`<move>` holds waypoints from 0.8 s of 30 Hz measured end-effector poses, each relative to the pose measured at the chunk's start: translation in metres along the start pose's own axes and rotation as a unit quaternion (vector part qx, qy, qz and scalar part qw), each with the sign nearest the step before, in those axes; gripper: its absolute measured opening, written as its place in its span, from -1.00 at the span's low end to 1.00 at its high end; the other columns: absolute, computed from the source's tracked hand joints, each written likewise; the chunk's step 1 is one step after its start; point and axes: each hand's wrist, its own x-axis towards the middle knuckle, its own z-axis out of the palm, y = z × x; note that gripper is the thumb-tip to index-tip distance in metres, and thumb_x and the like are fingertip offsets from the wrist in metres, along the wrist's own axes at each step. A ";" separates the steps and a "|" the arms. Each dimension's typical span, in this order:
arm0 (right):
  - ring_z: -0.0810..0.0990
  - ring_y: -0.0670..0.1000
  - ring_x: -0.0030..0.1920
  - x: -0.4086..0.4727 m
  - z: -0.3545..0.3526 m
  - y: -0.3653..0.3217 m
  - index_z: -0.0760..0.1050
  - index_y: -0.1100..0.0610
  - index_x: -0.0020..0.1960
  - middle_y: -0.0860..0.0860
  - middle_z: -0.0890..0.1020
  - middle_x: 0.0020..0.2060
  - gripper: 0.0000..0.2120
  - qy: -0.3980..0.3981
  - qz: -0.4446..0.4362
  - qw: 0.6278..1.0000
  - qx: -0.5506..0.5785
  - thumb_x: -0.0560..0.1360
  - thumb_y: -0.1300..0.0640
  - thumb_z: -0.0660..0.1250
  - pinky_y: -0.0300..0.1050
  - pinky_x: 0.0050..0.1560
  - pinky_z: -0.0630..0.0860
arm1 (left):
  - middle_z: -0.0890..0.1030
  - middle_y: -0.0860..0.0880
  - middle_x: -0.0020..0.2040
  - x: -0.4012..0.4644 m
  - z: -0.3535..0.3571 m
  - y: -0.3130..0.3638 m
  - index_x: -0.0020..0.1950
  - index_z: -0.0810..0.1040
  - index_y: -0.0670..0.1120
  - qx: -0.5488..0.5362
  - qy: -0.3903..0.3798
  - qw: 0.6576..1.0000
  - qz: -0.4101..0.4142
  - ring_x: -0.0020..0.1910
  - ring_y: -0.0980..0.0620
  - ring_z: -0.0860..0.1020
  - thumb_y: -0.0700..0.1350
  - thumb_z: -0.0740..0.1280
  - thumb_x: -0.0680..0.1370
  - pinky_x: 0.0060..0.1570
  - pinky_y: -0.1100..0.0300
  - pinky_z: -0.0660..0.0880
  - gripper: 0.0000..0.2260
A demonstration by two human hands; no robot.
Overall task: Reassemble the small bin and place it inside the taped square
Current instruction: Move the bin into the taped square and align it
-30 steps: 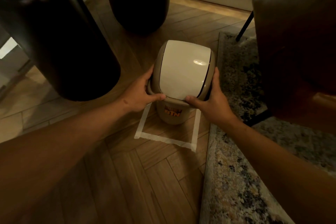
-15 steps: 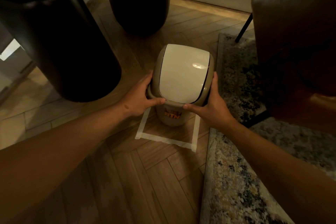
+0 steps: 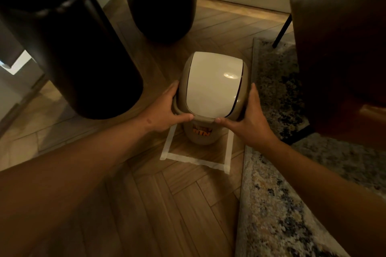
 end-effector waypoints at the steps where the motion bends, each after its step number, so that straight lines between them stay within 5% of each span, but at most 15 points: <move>1: -0.04 0.08 0.71 -0.003 0.000 -0.001 -0.22 0.04 0.71 0.07 -0.01 0.71 0.40 0.005 0.000 1.000 -0.013 0.22 -0.45 0.55 0.28 0.62 0.17 | 0.16 0.04 0.64 -0.001 0.000 0.001 0.66 -0.03 0.09 0.017 0.007 1.000 0.001 0.61 0.07 0.16 0.17 0.59 0.36 0.55 -0.03 0.23 0.06; 4: -0.24 -0.14 0.68 -0.008 0.003 0.001 -0.28 -0.05 0.70 0.02 -0.14 0.72 0.34 -0.008 -0.033 0.998 -0.054 0.30 -0.36 0.57 0.19 0.63 0.13 | -0.10 0.05 0.69 -0.006 0.003 0.004 0.66 -0.22 0.08 0.092 0.024 0.995 0.016 0.65 0.06 -0.08 0.18 0.57 0.39 0.58 0.01 0.04 0.15; 7: -0.36 -0.49 0.49 -0.011 0.007 0.001 -0.33 -0.06 0.70 -0.02 -0.22 0.71 0.26 -0.008 -0.032 0.996 -0.082 0.35 -0.47 0.40 0.00 0.48 0.15 | -0.10 0.02 0.69 -0.008 0.005 0.006 0.66 -0.24 0.05 0.110 0.019 0.993 0.031 0.64 0.04 -0.06 0.12 0.55 0.44 0.58 0.00 0.05 0.11; 11: -0.36 -0.59 0.42 -0.014 0.010 0.004 -0.34 -0.05 0.70 -0.08 -0.28 0.69 0.22 0.004 -0.042 0.993 -0.106 0.36 -0.61 0.21 -0.01 0.35 0.31 | -0.09 0.03 0.69 -0.010 0.005 0.005 0.67 -0.22 0.04 0.139 0.030 0.989 0.039 0.63 0.07 -0.04 0.16 0.52 0.46 0.51 0.16 0.00 0.08; 17: -0.21 -0.36 0.53 -0.014 0.008 0.004 -0.35 -0.09 0.69 -0.18 -0.31 0.65 0.19 -0.002 -0.045 0.993 -0.109 0.37 -0.57 0.24 -0.01 0.36 0.35 | -0.07 0.05 0.68 -0.011 0.005 0.003 0.67 -0.22 0.07 0.133 0.032 0.990 0.034 0.63 0.08 -0.02 0.19 0.51 0.45 0.52 0.09 0.04 0.08; 24: -0.07 -0.21 0.55 -0.016 0.003 0.006 -0.27 -0.05 0.71 0.00 -0.18 0.72 0.17 -0.013 -0.045 0.991 -0.122 0.38 -0.51 0.28 0.02 0.41 0.31 | -0.01 0.07 0.68 -0.009 0.003 -0.001 0.66 -0.18 0.12 0.120 0.033 0.991 0.042 0.60 0.13 0.02 0.22 0.53 0.41 0.49 0.16 0.06 0.09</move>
